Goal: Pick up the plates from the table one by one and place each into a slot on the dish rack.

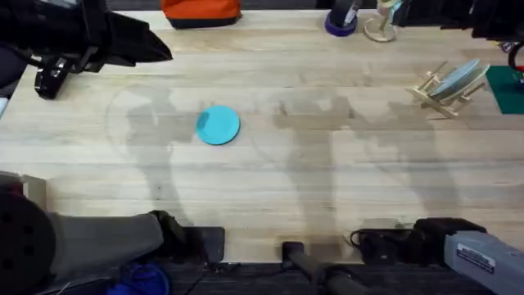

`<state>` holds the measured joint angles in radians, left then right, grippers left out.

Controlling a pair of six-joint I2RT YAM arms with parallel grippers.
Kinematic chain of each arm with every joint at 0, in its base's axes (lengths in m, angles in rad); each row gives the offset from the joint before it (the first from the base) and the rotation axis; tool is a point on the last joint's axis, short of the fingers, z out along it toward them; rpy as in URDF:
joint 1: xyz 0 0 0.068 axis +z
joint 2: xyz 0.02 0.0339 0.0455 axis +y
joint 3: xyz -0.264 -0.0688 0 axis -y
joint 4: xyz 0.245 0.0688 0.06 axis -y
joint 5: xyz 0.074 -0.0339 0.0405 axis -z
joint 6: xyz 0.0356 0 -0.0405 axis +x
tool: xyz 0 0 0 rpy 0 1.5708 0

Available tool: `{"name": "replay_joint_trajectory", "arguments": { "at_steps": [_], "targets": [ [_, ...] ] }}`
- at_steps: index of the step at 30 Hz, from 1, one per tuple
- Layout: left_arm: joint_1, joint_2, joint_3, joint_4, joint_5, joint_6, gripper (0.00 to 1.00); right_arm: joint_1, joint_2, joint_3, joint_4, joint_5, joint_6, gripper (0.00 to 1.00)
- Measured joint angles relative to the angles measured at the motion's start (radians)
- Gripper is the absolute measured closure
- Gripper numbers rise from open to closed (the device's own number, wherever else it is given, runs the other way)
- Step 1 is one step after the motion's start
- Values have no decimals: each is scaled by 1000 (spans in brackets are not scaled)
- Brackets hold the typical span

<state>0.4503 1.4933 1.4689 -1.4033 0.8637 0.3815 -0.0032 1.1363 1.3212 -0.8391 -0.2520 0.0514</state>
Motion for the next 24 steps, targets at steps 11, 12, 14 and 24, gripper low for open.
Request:
{"name": "replay_joint_trajectory", "arguments": {
  "at_steps": [11, 12, 14, 24],
  "targets": [
    [0, 77, 0, -58, -16, 177, 960, 0, 0, 0, 0, 0, 0, 7],
    [0, 85, 0, -51, -18, 182, 960, 0, 0, 0, 0, 0, 0, 7],
    [0, 98, 0, -48, -20, 188, 960, 0, 0, 0, 0, 0, 0, 8],
    [0, 138, -1, -55, -22, 208, 960, 0, 0, 0, 0, 0, 0, 9]
  ]
}}
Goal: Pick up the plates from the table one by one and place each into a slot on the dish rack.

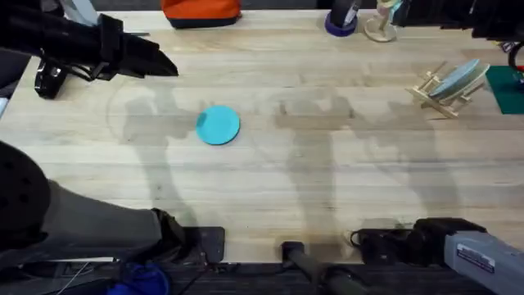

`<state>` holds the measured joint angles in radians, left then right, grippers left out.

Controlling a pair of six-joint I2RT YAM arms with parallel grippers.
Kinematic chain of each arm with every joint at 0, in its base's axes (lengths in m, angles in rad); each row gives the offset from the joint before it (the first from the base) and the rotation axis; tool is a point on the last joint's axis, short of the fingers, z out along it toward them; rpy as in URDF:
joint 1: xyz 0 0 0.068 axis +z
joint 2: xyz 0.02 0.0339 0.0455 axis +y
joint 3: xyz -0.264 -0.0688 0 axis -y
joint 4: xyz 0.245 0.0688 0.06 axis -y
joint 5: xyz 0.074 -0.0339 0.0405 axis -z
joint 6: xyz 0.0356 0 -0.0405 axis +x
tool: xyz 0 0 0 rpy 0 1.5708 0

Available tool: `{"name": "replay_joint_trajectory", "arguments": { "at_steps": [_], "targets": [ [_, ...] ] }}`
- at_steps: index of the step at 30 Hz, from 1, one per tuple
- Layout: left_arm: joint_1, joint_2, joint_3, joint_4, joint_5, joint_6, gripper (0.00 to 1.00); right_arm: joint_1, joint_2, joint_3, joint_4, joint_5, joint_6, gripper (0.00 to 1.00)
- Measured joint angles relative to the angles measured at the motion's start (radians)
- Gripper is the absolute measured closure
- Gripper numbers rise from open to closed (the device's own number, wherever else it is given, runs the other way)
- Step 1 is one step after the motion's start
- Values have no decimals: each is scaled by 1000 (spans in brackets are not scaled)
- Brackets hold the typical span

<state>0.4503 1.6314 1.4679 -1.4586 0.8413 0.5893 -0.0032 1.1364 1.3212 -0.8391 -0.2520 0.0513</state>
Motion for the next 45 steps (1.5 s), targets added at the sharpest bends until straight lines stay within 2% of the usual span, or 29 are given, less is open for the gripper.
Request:
{"name": "replay_joint_trajectory", "arguments": {
  "at_steps": [4, 5, 6, 12, 18, 28, 37, 45],
  "targets": [
    [0, -2, -46, 30, 1, 42, 959, 0, 0, 0, 0, 0, 0, 9],
    [0, -2, -71, 45, 0, 48, 959, 0, 0, 0, 0, 0, 0, 7],
    [0, -1, -149, 93, 0, 59, 960, 0, 0, 0, 0, 0, 0, 7],
    [-5, 0, -233, 168, 0, 68, 960, 0, 0, 0, 0, 0, 0, 7],
    [-5, 40, -239, 192, 1, 70, 960, 0, 12, 0, -1, 0, 0, 7],
    [-8, 216, -240, 210, 0, 77, 960, 0, 12, 0, 0, 0, -7, 7],
    [-59, 310, -240, 251, -1, 82, 960, 0, 12, 0, 0, 0, -7, 7],
    [-59, 363, -240, 256, -1, 85, 960, 0, 12, 0, 0, 0, -7, 7]
  ]
}}
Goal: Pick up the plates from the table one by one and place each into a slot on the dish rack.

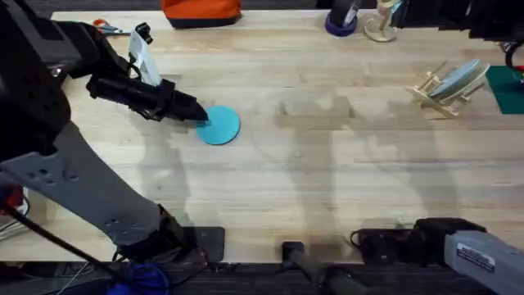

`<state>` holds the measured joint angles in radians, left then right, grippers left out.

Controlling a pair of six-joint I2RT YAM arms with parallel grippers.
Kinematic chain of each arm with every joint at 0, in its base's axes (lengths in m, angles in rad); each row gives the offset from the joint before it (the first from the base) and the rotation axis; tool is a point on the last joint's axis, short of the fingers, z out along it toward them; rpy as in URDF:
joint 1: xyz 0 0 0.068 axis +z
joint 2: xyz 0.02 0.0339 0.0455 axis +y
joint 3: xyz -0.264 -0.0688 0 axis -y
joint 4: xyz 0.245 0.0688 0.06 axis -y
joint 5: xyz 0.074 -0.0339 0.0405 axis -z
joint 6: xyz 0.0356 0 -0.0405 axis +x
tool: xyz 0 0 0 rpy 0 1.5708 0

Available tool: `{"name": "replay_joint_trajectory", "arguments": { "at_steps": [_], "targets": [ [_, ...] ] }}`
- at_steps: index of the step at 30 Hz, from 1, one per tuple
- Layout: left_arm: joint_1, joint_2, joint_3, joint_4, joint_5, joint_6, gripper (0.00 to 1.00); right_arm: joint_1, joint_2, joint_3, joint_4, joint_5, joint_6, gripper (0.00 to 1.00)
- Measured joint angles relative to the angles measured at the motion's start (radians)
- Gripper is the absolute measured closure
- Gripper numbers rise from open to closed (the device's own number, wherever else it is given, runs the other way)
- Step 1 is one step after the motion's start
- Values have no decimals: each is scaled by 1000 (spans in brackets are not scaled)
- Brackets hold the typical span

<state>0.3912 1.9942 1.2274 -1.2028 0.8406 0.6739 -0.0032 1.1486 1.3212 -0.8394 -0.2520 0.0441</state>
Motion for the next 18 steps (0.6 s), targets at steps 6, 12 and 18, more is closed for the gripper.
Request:
{"name": "replay_joint_trajectory", "arguments": {
  "at_steps": [6, 12, 18],
  "targets": [
    [0, 17, 0, 3, -16, 0, 960, 0, 0, 0, 0, 0, 0, 7],
    [0, 17, 0, 3, -26, 0, 960, 0, 0, 0, 0, 0, 0, 7],
    [0, 17, 0, 2, -30, 0, 960, 0, 0, 0, 0, 0, 0, 7]
  ]
}}
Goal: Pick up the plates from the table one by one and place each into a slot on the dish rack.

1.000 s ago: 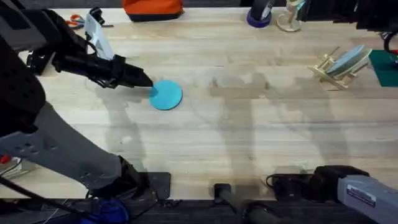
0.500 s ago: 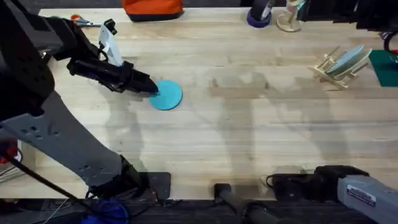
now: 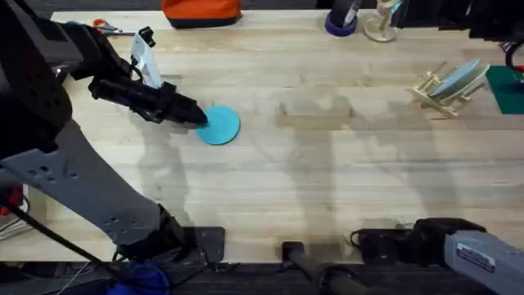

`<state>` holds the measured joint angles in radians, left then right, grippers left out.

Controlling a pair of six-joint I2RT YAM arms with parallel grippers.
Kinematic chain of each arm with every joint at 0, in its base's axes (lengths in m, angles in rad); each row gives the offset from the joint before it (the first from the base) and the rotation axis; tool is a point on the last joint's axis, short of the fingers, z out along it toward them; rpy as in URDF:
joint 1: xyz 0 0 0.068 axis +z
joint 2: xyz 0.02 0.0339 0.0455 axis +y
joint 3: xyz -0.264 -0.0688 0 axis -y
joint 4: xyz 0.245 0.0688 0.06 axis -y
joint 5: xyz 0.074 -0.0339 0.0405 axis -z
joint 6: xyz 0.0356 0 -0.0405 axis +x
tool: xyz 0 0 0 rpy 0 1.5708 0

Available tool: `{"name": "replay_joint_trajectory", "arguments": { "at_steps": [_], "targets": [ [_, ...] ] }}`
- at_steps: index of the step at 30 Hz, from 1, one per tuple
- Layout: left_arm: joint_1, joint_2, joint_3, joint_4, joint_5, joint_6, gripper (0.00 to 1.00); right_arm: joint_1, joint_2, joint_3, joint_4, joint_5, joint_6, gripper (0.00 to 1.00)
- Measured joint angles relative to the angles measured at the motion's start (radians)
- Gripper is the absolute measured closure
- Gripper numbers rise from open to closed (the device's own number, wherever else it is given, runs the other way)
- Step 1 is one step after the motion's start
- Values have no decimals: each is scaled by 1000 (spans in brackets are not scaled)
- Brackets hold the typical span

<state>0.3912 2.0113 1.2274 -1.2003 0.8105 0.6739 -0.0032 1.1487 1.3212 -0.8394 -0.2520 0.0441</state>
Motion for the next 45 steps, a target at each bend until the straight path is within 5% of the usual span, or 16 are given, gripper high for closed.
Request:
{"name": "replay_joint_trajectory", "arguments": {
  "at_steps": [17, 45],
  "targets": [
    [1, -3, -67, 100, 20, -55, 961, 0, 0, 0, 0, 0, 0, 7],
    [2, -3, -77, 108, 35, -80, 960, 0, 0, 0, -8, -1, 67, 7]
  ]
}}
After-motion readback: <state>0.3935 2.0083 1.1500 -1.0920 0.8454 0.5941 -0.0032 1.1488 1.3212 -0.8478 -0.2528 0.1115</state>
